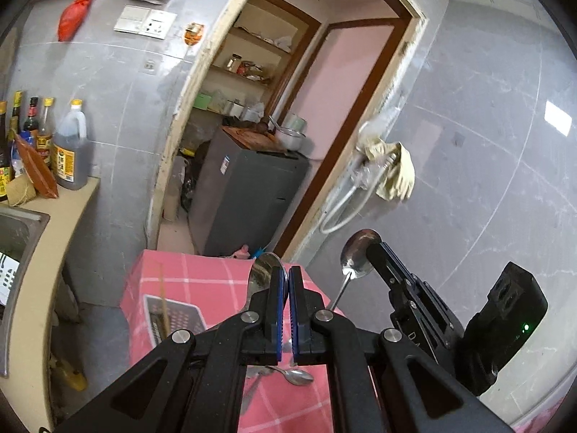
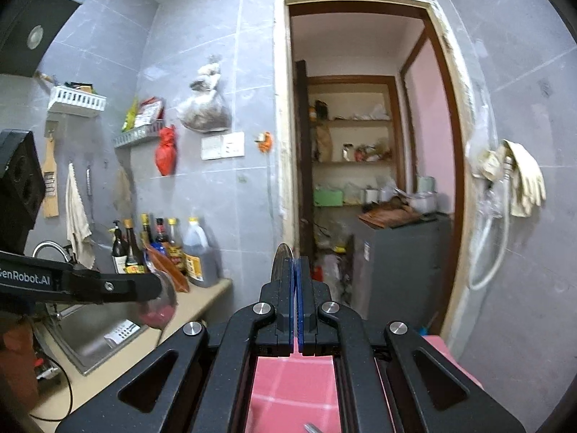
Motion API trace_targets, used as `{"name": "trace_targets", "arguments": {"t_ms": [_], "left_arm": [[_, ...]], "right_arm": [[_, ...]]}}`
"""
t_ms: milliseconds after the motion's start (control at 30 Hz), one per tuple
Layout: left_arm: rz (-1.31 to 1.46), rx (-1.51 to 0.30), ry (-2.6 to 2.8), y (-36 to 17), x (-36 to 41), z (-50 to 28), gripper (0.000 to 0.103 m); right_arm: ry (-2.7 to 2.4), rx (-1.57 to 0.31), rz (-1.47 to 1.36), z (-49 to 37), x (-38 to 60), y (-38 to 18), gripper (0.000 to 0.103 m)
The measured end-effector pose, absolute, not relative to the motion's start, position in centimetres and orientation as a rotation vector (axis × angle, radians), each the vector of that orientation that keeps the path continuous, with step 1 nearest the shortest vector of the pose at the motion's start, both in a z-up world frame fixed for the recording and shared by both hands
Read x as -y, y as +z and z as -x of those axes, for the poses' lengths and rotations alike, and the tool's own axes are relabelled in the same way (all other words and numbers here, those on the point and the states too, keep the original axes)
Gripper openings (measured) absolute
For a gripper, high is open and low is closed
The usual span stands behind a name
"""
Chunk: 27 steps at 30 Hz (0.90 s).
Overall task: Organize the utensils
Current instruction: 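Carry both spoons up to the white holder with both tools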
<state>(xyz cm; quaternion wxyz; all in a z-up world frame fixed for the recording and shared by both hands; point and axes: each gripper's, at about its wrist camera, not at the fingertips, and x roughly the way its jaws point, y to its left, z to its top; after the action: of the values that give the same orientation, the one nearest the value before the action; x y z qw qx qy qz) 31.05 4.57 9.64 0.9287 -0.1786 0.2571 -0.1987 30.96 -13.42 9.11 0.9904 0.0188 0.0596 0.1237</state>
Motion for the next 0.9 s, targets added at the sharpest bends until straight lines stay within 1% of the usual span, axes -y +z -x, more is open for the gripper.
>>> {"name": "trace_targets", "arguments": {"t_ms": [233,567,700,900], "left_arm": [[0.472,-0.543,-0.451,7.5,-7.1,-33.2,0.003],[0.595,-0.541,-0.493,3.4,-9.1,-34.2,0.004],[0.617,-0.527,-0.506,3.7,-9.5,-34.2,0.004],[0.684,-0.501,-0.563,5.7,-10.3,-34.0,0.004]], "right_arm": [[0.256,-0.116,0.043,-31.9,9.3,7.2,0.002],[0.230,-0.166,0.115,-32.0,7.4,3.7,0.001],[0.224,-0.183,0.111,-32.0,7.5,3.2,0.002],[0.214,-0.178,0.092,-32.1,8.1,3.3,0.002]]}}
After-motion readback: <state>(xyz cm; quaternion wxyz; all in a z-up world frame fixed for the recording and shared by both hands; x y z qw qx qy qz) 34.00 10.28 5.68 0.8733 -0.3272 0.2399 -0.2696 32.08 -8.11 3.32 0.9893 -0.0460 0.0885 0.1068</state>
